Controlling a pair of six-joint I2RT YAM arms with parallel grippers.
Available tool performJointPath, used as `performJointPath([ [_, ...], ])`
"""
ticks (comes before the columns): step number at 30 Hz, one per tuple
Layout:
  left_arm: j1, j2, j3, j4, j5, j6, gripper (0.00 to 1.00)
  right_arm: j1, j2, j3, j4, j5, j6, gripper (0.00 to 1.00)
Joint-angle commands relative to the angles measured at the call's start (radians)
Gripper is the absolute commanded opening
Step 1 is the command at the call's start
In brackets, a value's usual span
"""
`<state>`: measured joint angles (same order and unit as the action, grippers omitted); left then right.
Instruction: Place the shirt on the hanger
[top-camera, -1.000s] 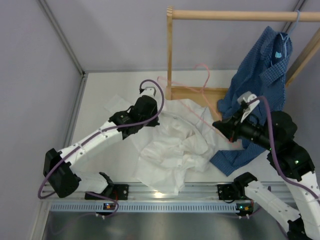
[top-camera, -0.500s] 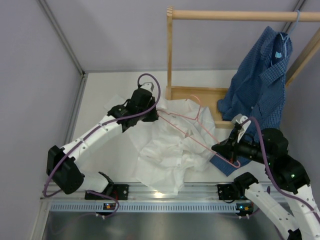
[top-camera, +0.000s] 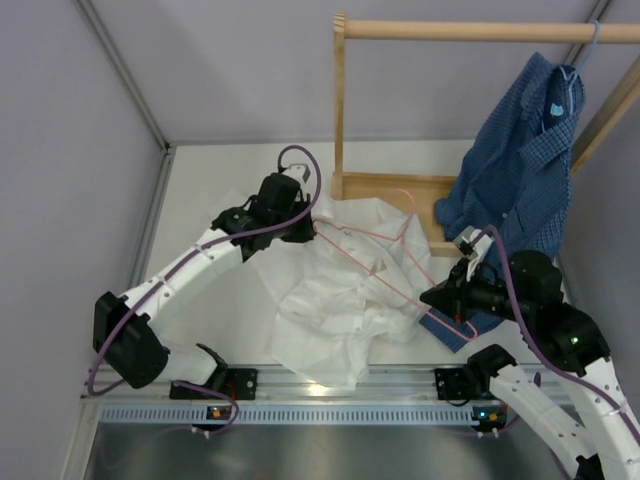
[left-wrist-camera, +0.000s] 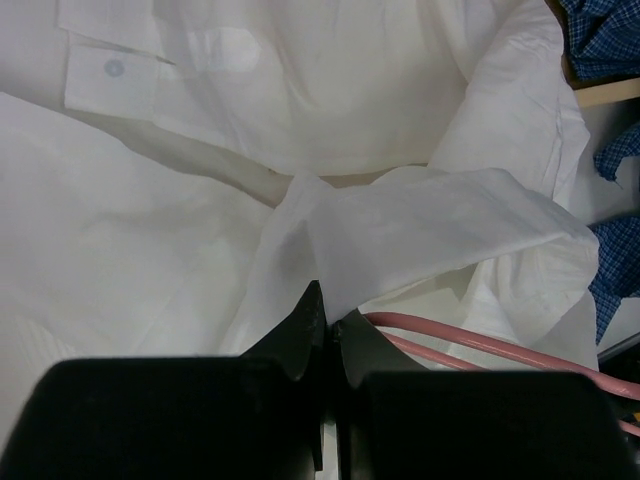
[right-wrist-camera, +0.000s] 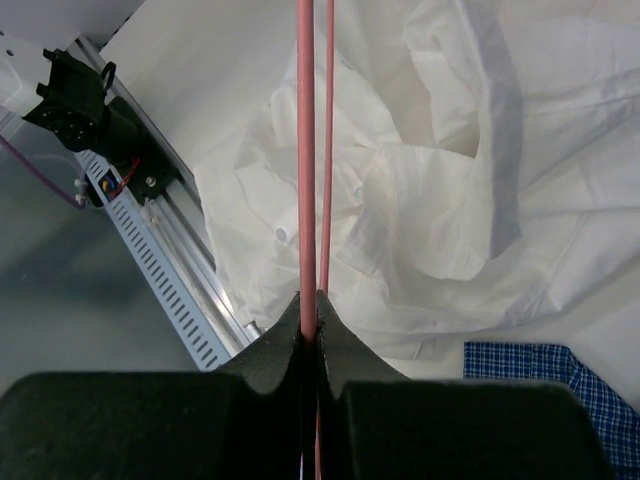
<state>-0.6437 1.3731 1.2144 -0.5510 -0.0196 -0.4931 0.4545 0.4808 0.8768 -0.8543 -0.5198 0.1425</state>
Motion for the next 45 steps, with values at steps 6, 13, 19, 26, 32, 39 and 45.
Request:
performJointPath([
  [6,-0.024,-0.02,0.105,-0.081,-0.123,0.071,0.0,-0.011,0.002,0.045,-0.034,0.078,-0.006,0.0],
  [13,-0.024,0.02,0.143,-0.087,-0.095,0.044,0.0,-0.01,0.007,0.08,-0.066,0.13,-0.012,0.0],
  [19,-0.049,0.011,0.149,-0.072,0.071,0.044,0.0,-0.011,0.015,0.061,0.035,0.017,0.014,0.0],
  [26,-0.195,-0.031,0.209,-0.069,-0.005,0.14,0.0,-0.011,0.078,0.045,0.132,-0.173,0.014,0.0],
  [32,-0.329,-0.094,0.211,-0.072,0.003,0.287,0.0,-0.01,0.097,-0.016,0.25,-0.285,0.061,0.0],
  [39,-0.557,-0.19,0.218,-0.079,-0.112,0.383,0.0,-0.01,0.185,-0.075,0.582,-0.417,0.193,0.0],
  [45,-0.622,-0.158,0.361,-0.225,-0.374,0.344,0.0,0.012,0.269,-0.038,0.678,-0.399,0.212,0.0],
])
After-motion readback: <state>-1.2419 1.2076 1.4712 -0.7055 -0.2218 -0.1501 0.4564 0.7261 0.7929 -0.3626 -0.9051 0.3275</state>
